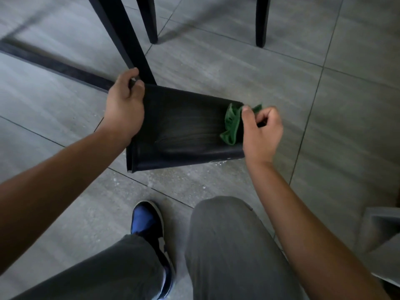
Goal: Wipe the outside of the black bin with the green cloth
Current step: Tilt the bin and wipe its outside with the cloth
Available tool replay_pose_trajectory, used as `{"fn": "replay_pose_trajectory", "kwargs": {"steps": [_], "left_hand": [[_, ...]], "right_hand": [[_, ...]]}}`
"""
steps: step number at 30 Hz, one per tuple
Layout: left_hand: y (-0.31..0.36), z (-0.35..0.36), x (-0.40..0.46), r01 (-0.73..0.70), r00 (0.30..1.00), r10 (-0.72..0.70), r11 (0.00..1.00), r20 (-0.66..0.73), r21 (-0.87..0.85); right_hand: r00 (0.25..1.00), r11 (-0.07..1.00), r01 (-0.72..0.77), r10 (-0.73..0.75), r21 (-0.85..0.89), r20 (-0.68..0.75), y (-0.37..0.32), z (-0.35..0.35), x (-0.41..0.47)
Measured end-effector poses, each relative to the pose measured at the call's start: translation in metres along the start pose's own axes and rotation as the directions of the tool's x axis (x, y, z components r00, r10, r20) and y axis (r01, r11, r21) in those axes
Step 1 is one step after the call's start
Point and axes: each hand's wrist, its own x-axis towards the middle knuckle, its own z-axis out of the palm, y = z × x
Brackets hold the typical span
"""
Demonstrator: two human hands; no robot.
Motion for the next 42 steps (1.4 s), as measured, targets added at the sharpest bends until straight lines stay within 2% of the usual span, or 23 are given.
{"fn": "replay_pose_trajectory", "kwargs": {"steps": [2, 4, 7, 10, 12, 15, 17, 19, 21, 23, 24, 25, 27, 29, 30, 32, 35, 37, 38, 39, 42], "left_hand": [[-0.001, 0.001, 0.0, 0.009, 1.0, -0.009, 1.0, -0.003, -0.003], [0.0, 0.002, 0.001, 0.017, 1.0, -0.017, 1.0, -0.023, 0.004], [0.0, 0.0, 0.002, 0.015, 1.0, -0.015, 1.0, -0.019, 0.016], [-0.002, -0.004, 0.0, -0.026, 0.999, 0.025, 0.998, 0.024, 0.052], [-0.001, -0.003, -0.001, -0.042, 0.999, 0.04, 0.997, 0.036, 0.066], [0.0, -0.001, -0.007, -0.084, 0.996, 0.083, 0.995, 0.028, 0.05], [-0.001, 0.0, -0.009, -0.087, 0.996, 0.087, 0.996, 0.017, 0.015], [-0.001, 0.001, -0.007, -0.075, 0.997, 0.075, 0.997, -0.014, -0.014], [-0.002, -0.001, -0.002, -0.081, 0.996, 0.079, 0.996, -0.042, -0.035], [-0.005, -0.006, 0.001, -0.119, 0.993, 0.119, 0.993, 0.002, -0.001], [-0.007, -0.009, 0.001, -0.136, 0.99, 0.135, 0.991, 0.029, 0.022], [-0.01, -0.012, 0.002, -0.141, 0.989, 0.139, 0.989, 0.043, 0.038], [-0.014, -0.016, 0.002, -0.12, 0.992, 0.118, 0.991, 0.044, 0.053], [-0.013, -0.013, 0.0, -0.096, 0.995, 0.095, 0.995, 0.024, 0.032], [-0.01, -0.01, -0.001, -0.081, 0.997, 0.081, 0.997, 0.016, 0.009], [-0.001, -0.003, -0.001, -0.053, 0.998, 0.053, 0.998, -0.015, -0.028], [0.006, 0.0, 0.002, -0.089, 0.996, 0.089, 0.996, -0.017, -0.028], [0.003, -0.006, 0.004, -0.093, 0.996, 0.093, 0.996, 0.005, -0.018], [-0.001, -0.009, 0.005, -0.095, 0.995, 0.095, 0.995, 0.013, -0.008], [-0.005, -0.012, 0.006, -0.091, 0.996, 0.091, 0.996, 0.017, 0.009], [-0.017, -0.018, 0.003, -0.034, 0.999, 0.033, 0.999, 0.011, 0.035]], "right_hand": [[0.995, 0.995, -0.1, 0.099, -0.027, -0.019, 0.011, -0.003, -0.005], [0.984, 0.985, -0.07, 0.094, -0.157, 0.154, 0.018, -0.006, -0.008], [0.894, 0.893, 0.209, -0.009, -0.399, 0.448, 0.025, -0.017, -0.001], [0.819, 0.803, 0.386, -0.072, -0.454, 0.569, 0.028, -0.028, 0.002], [0.831, 0.819, 0.393, -0.121, -0.419, 0.542, 0.027, -0.023, 0.002], [0.933, 0.89, 0.242, -0.105, -0.385, 0.344, 0.008, 0.008, 0.014], [0.94, 0.919, 0.216, -0.105, -0.329, 0.323, -0.016, 0.035, 0.007], [0.881, 0.893, 0.38, -0.269, -0.242, 0.389, -0.041, 0.059, -0.026], [0.755, 0.819, 0.56, -0.444, -0.122, 0.483, -0.055, 0.069, -0.064], [0.648, 0.742, 0.665, -0.519, -0.082, 0.558, -0.049, 0.062, -0.072], [0.651, 0.733, 0.67, -0.507, -0.114, 0.565, -0.039, 0.055, -0.063], [0.706, 0.761, 0.622, -0.443, -0.186, 0.552, -0.027, 0.045, -0.047], [0.88, 0.856, 0.364, -0.187, -0.367, 0.436, -0.006, 0.025, -0.01], [0.959, 0.905, 0.119, 0.001, -0.409, 0.283, 0.001, 0.016, 0.013], [0.967, 0.912, 0.091, 0.016, -0.399, 0.256, -0.006, 0.021, 0.01], [0.93, 0.915, 0.241, -0.122, -0.324, 0.346, -0.034, 0.043, -0.02], [0.744, 0.835, 0.543, -0.43, -0.087, 0.512, -0.073, 0.075, -0.075], [0.645, 0.772, 0.635, -0.512, -0.026, 0.567, -0.076, 0.078, -0.08], [0.643, 0.764, 0.643, -0.501, -0.053, 0.58, -0.067, 0.071, -0.074], [0.672, 0.777, 0.62, -0.457, -0.106, 0.583, -0.052, 0.061, -0.064], [0.869, 0.837, 0.376, -0.169, -0.397, 0.465, 0.001, 0.016, -0.024]]}}
